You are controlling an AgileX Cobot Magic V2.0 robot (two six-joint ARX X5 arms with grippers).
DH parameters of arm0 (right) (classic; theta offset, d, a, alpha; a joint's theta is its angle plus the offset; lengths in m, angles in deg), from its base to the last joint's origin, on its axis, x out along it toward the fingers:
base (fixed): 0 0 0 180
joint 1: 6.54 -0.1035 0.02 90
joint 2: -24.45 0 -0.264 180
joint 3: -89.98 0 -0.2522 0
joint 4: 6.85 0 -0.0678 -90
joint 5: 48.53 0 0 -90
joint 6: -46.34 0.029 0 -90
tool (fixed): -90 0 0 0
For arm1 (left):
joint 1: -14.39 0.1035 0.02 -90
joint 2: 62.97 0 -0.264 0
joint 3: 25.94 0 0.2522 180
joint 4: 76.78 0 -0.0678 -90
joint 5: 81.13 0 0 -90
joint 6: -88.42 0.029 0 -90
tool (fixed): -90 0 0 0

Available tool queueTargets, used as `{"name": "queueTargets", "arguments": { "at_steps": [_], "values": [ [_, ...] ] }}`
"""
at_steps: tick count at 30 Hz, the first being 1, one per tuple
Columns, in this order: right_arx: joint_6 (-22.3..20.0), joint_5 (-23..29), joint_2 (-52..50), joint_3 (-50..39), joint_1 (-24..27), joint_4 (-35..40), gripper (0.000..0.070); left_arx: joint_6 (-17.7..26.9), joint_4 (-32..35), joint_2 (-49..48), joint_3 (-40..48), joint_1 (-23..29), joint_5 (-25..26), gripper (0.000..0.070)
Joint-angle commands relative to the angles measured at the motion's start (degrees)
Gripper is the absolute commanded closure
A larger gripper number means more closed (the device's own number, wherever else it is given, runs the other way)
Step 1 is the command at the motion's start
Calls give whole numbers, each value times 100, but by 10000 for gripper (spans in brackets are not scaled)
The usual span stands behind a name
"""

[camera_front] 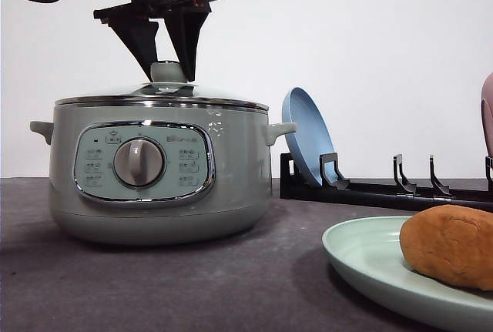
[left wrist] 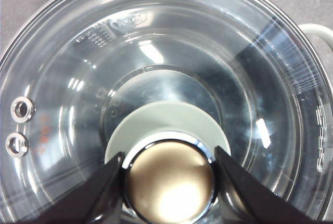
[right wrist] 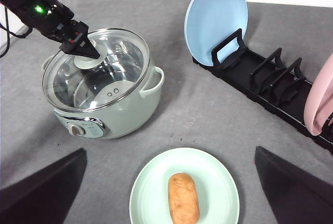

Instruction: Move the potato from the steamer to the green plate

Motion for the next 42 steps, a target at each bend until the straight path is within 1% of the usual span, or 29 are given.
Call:
{"name": "queueTargets", "arguments": {
  "at_steps": [1,4,5,6,8,9,13,21,27,32,33,36,42],
  "values": [
    [59,7,44,90,-31,42,45,156,-94,258,-104,-15,3,545],
    [59,7,44,90,-31,42,45,133,-54,247,-109,-15,3,267],
    [58,7,44,90,-31,42,45,132,-52,238,-115,-15,3,191],
    [57,7,44,90,-31,42,45,131,-51,227,-124,-15,3,133],
    [57,7,44,90,-31,42,44,117,-20,152,-126,-15,3,75],
    [57,7,44,90,-31,42,44,116,11,115,-126,-15,3,57],
    [57,7,44,90,-31,42,44,91,34,-118,-134,-15,3,56],
    [41,7,44,89,-31,-9,44,-42,-216,-816,-135,-41,12,59],
    [35,9,46,90,-31,-2,44,-45,-622,-1619,-130,-195,12,59],
    [-33,7,46,87,-31,1,44,15,-515,-2510,130,-360,12,59],
    [-66,7,46,87,-31,-2,44,35,-444,-2704,256,-398,12,59],
    [-254,9,44,62,-31,0,44,130,13,-3424,1006,-517,12,59],
    [-533,7,42,-102,-31,31,44,180,1202,-5159,3194,-590,12,59]
  ]
}}
